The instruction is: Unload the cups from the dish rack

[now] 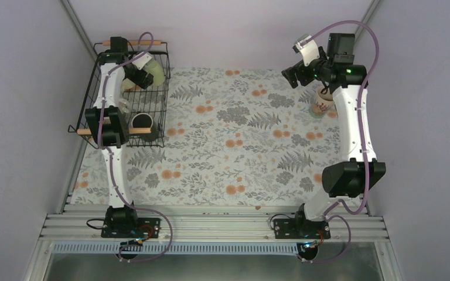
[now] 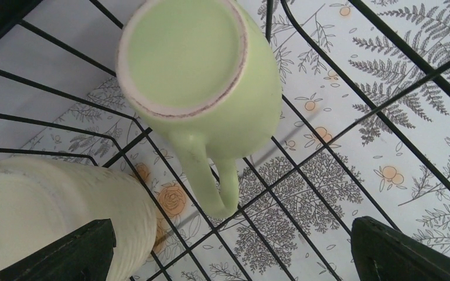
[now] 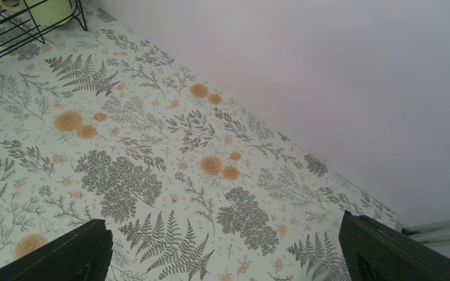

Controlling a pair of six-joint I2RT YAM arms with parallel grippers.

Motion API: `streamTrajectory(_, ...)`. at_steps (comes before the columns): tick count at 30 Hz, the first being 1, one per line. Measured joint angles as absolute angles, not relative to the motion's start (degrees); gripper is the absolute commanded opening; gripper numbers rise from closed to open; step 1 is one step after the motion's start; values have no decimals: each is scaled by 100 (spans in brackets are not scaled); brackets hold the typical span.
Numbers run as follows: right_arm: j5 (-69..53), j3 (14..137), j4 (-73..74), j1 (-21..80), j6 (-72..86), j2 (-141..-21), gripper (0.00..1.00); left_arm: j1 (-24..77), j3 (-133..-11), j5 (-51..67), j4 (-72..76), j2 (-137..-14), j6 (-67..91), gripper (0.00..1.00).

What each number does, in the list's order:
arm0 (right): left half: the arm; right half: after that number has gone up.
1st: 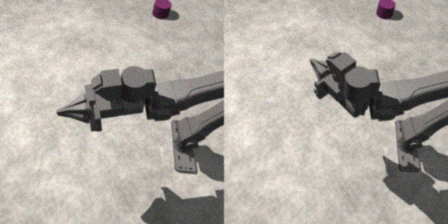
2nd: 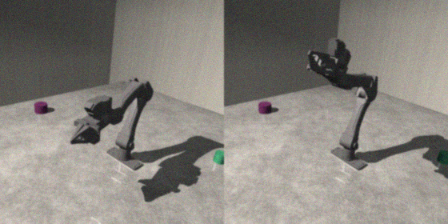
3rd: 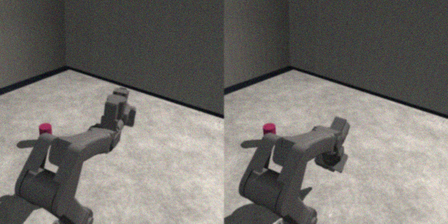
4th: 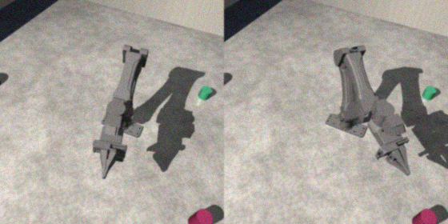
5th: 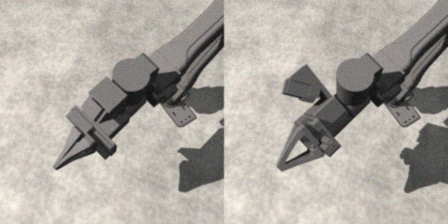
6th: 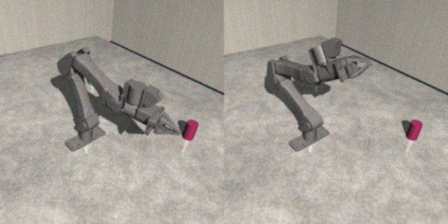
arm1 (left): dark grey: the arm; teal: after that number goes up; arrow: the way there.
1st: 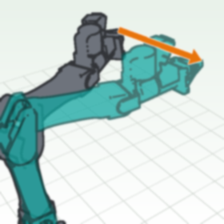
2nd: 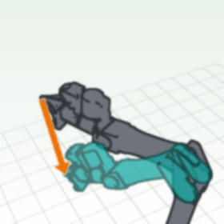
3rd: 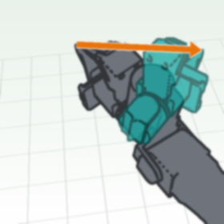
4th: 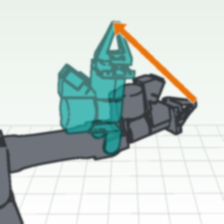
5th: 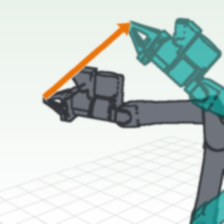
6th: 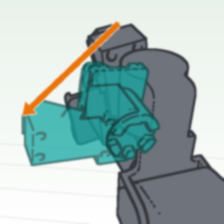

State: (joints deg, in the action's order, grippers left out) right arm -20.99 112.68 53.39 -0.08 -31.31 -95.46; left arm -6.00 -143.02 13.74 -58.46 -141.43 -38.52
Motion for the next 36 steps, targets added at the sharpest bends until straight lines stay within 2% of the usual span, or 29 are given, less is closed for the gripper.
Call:
streamTrajectory(20, -2252, 10720, 5002, -3, -3002, -9358, 100, -600, -14488, 1522, -5577, -14735, -3540, 99)
streamTrajectory(25, -2290, 10707, 4958, -1, -2993, -9358, 100, -602, -14488, 1732, -5540, -14744, -3527, 90)
streamTrajectory(29, -2290, 10613, 4904, 1, -2993, -9358, 100, -604, -14497, 1872, -5535, -14759, -3524, 76)
streamTrajectory(36, -2298, 10591, 4849, 34, -2991, -9360, 100, -607, -14525, 1922, -5535, -14794, -3546, 59)
